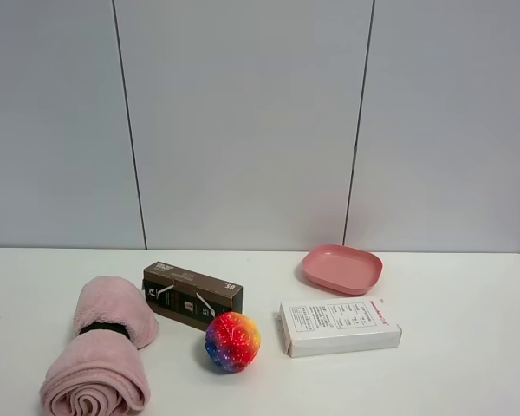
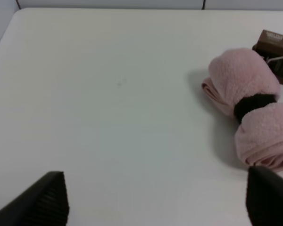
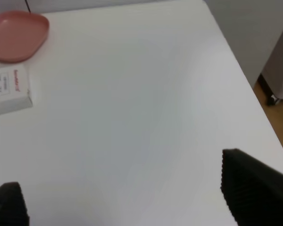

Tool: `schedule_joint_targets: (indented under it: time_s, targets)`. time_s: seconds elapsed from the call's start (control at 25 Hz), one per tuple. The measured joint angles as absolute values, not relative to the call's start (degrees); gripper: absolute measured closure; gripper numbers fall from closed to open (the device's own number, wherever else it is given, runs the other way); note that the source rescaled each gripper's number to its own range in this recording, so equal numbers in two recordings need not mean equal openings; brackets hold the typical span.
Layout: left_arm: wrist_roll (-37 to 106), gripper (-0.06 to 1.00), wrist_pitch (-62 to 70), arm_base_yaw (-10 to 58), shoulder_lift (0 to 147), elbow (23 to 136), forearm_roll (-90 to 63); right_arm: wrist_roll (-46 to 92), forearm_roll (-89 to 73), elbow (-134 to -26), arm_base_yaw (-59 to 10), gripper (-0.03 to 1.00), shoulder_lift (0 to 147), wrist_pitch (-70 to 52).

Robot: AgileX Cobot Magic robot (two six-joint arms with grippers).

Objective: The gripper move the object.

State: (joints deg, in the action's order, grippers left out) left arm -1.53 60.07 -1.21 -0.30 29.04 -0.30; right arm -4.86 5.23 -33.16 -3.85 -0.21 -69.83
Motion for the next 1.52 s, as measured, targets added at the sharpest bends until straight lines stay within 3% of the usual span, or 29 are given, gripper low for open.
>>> schedule_joint_targets:
  time_s: [0.24, 0.76, 1.52]
  targets:
    - [-1.59, -0.06, 60.07, -1.21, -0.30, 29.04, 0.00, 0.43, 5.12, -31.63, 1.50, 0.24, -0.21, -69.43]
    - [-1.53, -0.06, 60.07, -1.21, -0.30, 29.04, -0.30, 0.59, 0.88, -28.78, 1.64, 0.24, -0.21, -61.76]
    - [-1.61, -0.06, 60.07, -1.21, -0.30, 29.04, -0.30, -3.53, 3.73, -28.62, 1.64, 0.24, -0.21, -61.63]
